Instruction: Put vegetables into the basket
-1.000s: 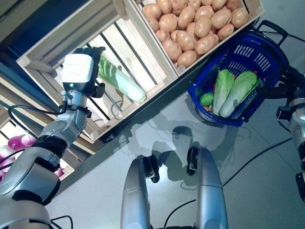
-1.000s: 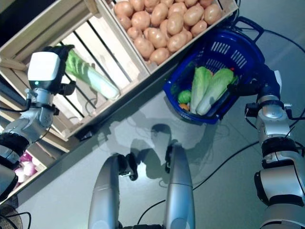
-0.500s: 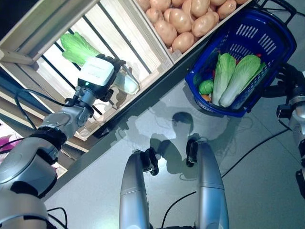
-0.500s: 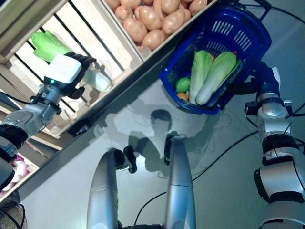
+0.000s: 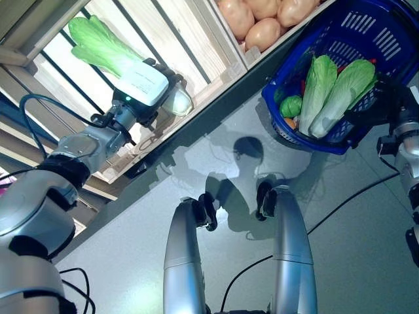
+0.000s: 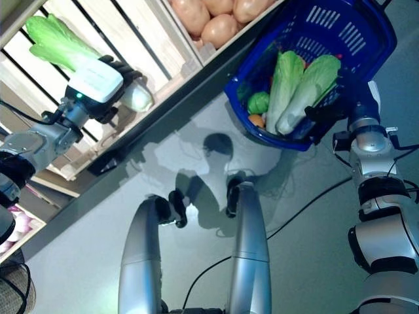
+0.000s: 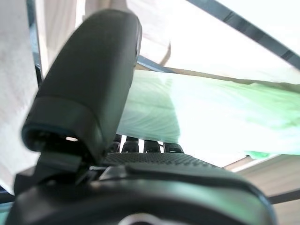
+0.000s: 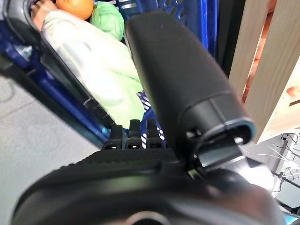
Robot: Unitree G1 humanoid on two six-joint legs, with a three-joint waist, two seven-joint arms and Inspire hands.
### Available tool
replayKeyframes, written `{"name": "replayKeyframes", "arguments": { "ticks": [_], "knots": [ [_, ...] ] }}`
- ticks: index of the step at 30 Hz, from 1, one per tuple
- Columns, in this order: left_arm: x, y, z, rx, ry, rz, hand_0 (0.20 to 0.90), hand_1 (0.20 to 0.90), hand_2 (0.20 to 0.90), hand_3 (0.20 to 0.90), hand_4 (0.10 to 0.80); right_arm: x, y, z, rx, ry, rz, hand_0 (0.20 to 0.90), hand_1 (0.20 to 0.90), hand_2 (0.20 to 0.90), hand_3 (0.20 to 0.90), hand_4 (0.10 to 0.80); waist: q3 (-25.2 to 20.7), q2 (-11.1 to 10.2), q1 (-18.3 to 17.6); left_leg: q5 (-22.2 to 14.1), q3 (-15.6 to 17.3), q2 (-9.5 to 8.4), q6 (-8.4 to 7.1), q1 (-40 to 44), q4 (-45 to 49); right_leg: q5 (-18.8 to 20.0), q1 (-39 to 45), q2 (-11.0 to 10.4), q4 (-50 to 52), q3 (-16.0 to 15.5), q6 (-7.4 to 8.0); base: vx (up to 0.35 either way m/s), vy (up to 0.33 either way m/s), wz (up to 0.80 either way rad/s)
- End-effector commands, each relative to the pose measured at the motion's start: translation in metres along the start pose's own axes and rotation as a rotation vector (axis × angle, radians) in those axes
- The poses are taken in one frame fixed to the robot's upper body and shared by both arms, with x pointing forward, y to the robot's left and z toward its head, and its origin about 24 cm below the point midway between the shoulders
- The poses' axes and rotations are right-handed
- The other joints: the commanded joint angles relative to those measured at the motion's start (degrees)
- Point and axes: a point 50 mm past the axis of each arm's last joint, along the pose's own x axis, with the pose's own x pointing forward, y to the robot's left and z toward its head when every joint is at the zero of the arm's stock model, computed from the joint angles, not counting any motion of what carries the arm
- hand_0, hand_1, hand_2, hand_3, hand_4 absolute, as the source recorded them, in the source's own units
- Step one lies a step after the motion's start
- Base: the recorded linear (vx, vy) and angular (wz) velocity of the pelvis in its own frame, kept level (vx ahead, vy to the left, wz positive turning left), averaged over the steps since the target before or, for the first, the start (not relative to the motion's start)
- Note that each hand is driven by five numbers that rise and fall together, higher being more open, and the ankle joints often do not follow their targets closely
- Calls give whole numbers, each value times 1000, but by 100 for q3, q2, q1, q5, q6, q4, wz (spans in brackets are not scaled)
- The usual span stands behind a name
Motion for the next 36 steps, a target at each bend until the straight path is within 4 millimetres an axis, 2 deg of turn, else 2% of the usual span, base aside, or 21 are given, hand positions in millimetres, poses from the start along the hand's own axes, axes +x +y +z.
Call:
{"name": "replayKeyframes", "arguments": {
  "ticks": [1, 6, 7, 8, 16, 21, 24, 28, 32, 36],
  "knots": [
    [-3, 35, -43, 127, 108, 33, 900, 900, 900, 900, 800, 6, -33, 62, 61, -246, -83, 900, 900, 900, 900, 800, -14, 73, -155, -53, 12, -57, 141, 27, -329, 350, 445, -144, -605, -83, 268, -31, 12, -2],
    [-1, 42, -43, 139, 105, 42, 900, 900, 900, 900, 800, 6, -31, 64, 74, -255, -80, 900, 900, 900, 900, 800, -14, 48, -150, -72, -17, -75, 162, -195, -197, 386, 235, -117, -520, -77, 279, -30, 8, -1],
    [-1, 43, -44, 136, 110, 50, 862, 862, 862, 862, 775, 6, -31, 64, 79, -254, -81, 900, 900, 900, 900, 800, -14, 41, -146, -78, -20, -80, 167, -207, -181, 386, 229, -111, -513, -78, 278, 0, 0, 0],
    [-1, 44, -44, 122, 111, 64, 300, 300, 300, 300, 400, 5, -32, 63, 84, -251, -81, 900, 900, 900, 900, 800, -14, 34, -142, -87, -25, -82, 169, -217, -159, 383, 223, -106, -498, -75, 280, 0, 0, 0],
    [-3, 44, -46, 70, 135, 118, 300, 300, 300, 300, 400, 4, -33, 56, 118, -243, -80, 900, 900, 900, 900, 800, -14, 9, -127, -101, -34, -71, 162, -99, -116, 341, 365, -84, -451, -84, 270, 0, 0, 0],
    [-8, 40, -48, 44, 151, 144, 300, 300, 300, 300, 400, 1, -28, 45, 147, -221, -44, 900, 900, 900, 900, 800, -14, -31, -120, -46, -14, -12, 94, 288, -313, 375, 768, -49, -669, -95, 281, 6, 5, -1],
    [-14, 31, -49, 28, 155, 121, 300, 300, 300, 300, 400, -1, -23, 42, 171, -245, 3, 900, 900, 900, 900, 800, -14, -67, -121, 52, 143, 66, 38, 915, -721, 443, 1386, -67, -1076, -188, 307, 34, 27, -5],
    [-27, 22, -53, -23, 179, 131, 300, 300, 300, 300, 400, -7, -7, 41, 160, -291, 101, 900, 900, 900, 900, 800, -99, -130, -139, 190, 317, 54, -43, 1833, -1365, 506, 2237, -117, -1604, -276, 335, 49, 32, -8],
    [-44, 9, -54, -162, 225, 169, 300, 300, 300, 300, 400, -18, 9, 28, 178, -290, 185, 900, 900, 900, 900, 800, -501, -203, -120, 381, 398, -23, -74, 2629, -2089, 550, 3010, -169, -2192, -367, 323, 111, 21, -1],
    [-61, -6, -48, -326, 256, 214, 300, 300, 300, 300, 400, -33, 24, 5, 196, -250, 241, 900, 900, 900, 900, 800, -926, -336, -47, 561, 379, -173, -77, 3468, -2829, 615, 3952, -226, -2924, -546, 336, 167, -4, 7]
  ]
}}
